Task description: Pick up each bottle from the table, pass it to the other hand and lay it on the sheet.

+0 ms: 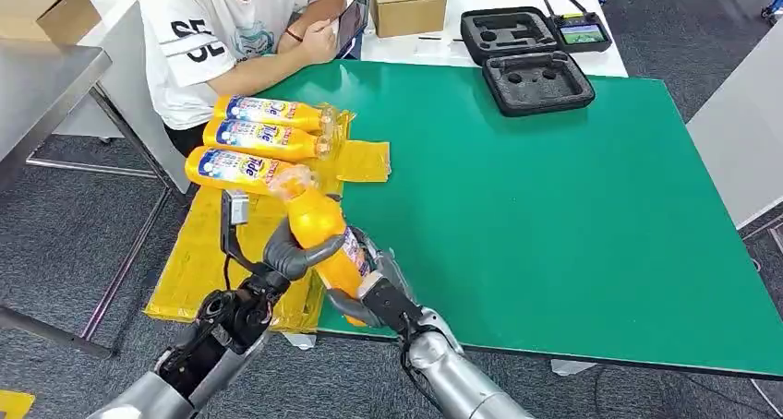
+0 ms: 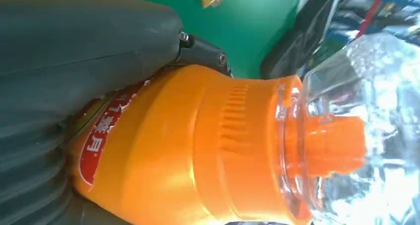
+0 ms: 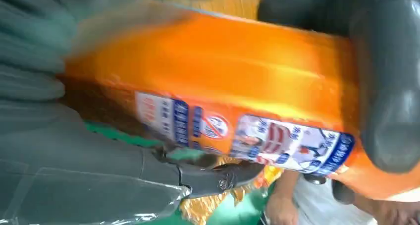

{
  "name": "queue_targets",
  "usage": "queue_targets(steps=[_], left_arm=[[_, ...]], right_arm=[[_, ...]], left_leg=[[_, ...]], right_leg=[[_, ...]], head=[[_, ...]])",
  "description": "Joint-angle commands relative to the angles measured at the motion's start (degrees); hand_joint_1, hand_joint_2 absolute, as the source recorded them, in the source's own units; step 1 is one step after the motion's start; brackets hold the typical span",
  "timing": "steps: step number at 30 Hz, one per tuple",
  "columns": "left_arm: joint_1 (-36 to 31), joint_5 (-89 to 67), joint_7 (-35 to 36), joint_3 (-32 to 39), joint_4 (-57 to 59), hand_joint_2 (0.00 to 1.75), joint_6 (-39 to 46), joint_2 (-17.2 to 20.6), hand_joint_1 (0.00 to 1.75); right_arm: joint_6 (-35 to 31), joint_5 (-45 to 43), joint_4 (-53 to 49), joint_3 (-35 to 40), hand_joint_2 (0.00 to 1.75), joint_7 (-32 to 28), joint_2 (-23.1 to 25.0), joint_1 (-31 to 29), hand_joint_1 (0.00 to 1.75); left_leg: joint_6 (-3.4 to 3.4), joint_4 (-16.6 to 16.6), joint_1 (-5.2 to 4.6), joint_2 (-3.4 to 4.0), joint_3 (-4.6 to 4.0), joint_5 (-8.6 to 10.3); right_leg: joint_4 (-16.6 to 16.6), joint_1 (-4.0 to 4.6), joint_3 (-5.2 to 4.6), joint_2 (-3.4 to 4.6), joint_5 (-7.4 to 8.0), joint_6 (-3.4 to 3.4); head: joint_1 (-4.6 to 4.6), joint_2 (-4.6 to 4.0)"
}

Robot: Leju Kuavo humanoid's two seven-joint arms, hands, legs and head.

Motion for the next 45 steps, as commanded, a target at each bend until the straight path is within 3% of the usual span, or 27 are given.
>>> queue_targets(steps=[1, 5, 7, 8, 10, 14, 15, 18, 21, 23, 32, 42, 45], left_arm=[[-2.5, -1.5, -2.0, 2.7, 0.7, 1.75, 4.1, 0.3, 1.75], [-2.5, -7.0, -6.5, 4.7, -0.3, 1.75, 10.3, 0.3, 1.75], [-3.2, -15.9, -11.1, 7.3, -1.2, 1.75, 19.5, 0.8, 1.75], [-3.8, -25.9, -15.2, 8.3, -1.2, 1.75, 28.9, 1.6, 1.75], [-4.5, -37.3, -17.1, 8.9, -0.5, 1.75, 37.3, 3.6, 1.75], [-5.0, -56.0, -16.9, 11.5, 3.4, 1.75, 47.2, 6.1, 1.75], [-5.8, -62.2, -16.3, 11.0, 5.0, 1.75, 50.3, 7.0, 1.75], [-6.2, -62.0, -16.4, 11.5, 5.2, 1.75, 49.8, 7.2, 1.75], [-8.6, -80.8, -7.1, 8.5, 9.0, 1.75, 52.8, 10.4, 1.75], [-9.6, -87.7, -2.1, 7.6, 10.2, 1.75, 48.6, 12.3, 1.75], [-9.6, -92.6, 2.5, 3.0, 8.4, 1.75, 19.4, 20.7, 1.75], [-13.2, -93.9, 1.5, -1.2, 15.2, 1.75, 8.4, 18.7, 1.75], [-14.5, -94.3, 1.1, -2.3, 17.0, 1.75, 5.3, 18.6, 1.75]], right_arm=[[-1.9, -1.2, -2.0, 0.2, 0.0, 0.0, -1.5, -0.9, 0.0], [-2.9, -2.5, -6.9, 0.4, 0.0, 0.0, -2.3, 0.5, 0.0], [-3.5, -4.4, -13.2, 0.9, 0.0, 0.0, -3.2, 2.0, 0.0], [-3.8, -5.4, -16.8, 1.1, 0.0, 0.0, -3.4, 2.9, 0.0], [-4.3, -5.8, -20.8, 1.5, 0.0, 0.0, -3.6, 3.6, 0.0], [-4.4, -6.8, -25.1, 2.9, 0.0, 0.0, -3.8, 4.5, 0.0], [-4.5, -6.9, -25.2, 3.2, 0.0, 0.0, -3.9, 4.6, 0.0], [-4.5, -7.0, -25.6, 3.5, 0.0, 0.0, -4.1, 4.7, 0.0], [-4.4, -8.4, -27.6, 3.9, 0.0, 0.0, -4.8, 5.2, 0.0], [-4.6, -9.6, -29.7, 3.3, 0.0, 0.0, -5.2, 5.7, 0.0], [-4.8, -13.0, -35.0, -2.0, 0.0, 0.0, -6.4, 8.5, 0.0], [-7.9, -11.2, -39.4, -0.9, 0.0, 0.0, -7.0, 8.5, 0.0], [-8.0, -11.4, -38.9, -1.0, 0.0, 0.0, -6.8, 8.3, 0.0]], left_leg=[[0.07, 0.1, 0.01, -0.03, 0.19, -0.11], [0.07, 0.0, 0.02, -0.04, 0.28, -0.16], [0.06, 0.0, 0.03, -0.07, 0.17, -0.11], [0.04, 0.1, 0.03, -0.02, 0.06, -0.08], [0.03, 0.1, 0.02, 0.05, 0.05, -0.09], [0.02, 0.0, 0.02, 0.1, 0.15, -0.08], [0.05, 0.1, 0.06, 0.14, 0.5, -0.29], [0.06, 0.0, 0.07, 0.06, 0.27, -0.14], [0.05, 0.0, 0.05, -0.02, 0.2, -0.08], [0.05, 0.0, 0.06, -0.02, 0.2, -0.09], [0.03, 0.0, 0.08, 0.07, 0.31, -0.16], [0.03, 0.0, 0.03, -0.1, 0.01, -0.02], [0.08, 0.1, 0.06, -0.19, 0.33, -0.17]], right_leg=[[0.0, 0.04, 0.23, -0.09, -0.11, -0.08], [0.0, 0.06, 0.33, -0.11, -0.16, -0.1], [0.0, 0.06, 0.23, -0.13, -0.13, -0.09], [0.0, 0.05, 0.1, -0.07, -0.08, -0.08], [0.1, 0.05, 0.06, -0.01, -0.08, -0.09], [0.0, 0.04, 0.13, 0.03, -0.07, -0.09], [0.1, 0.11, 0.47, 0.03, -0.26, -0.2], [0.0, 0.1, 0.28, -0.01, -0.12, -0.11], [0.0, 0.07, 0.24, -0.08, -0.1, -0.09], [0.0, 0.08, 0.25, -0.08, -0.11, -0.1], [0.0, 0.1, 0.3, -0.01, -0.15, -0.13], [0.0, 0.04, 0.02, -0.15, -0.08, -0.07], [0.1, 0.1, 0.41, -0.28, -0.25, -0.16]], head=[[0.0, 0.02], [-0.02, 0.02], [0.0, 0.02], [0.0, 0.02], [0.02, 0.02], [0.0, 0.02], [0.0, 0.02], [0.0, 0.02], [0.0, 0.02], [0.02, 0.0], [0.0, 0.0], [0.02, 0.02], [0.04, 0.02]])
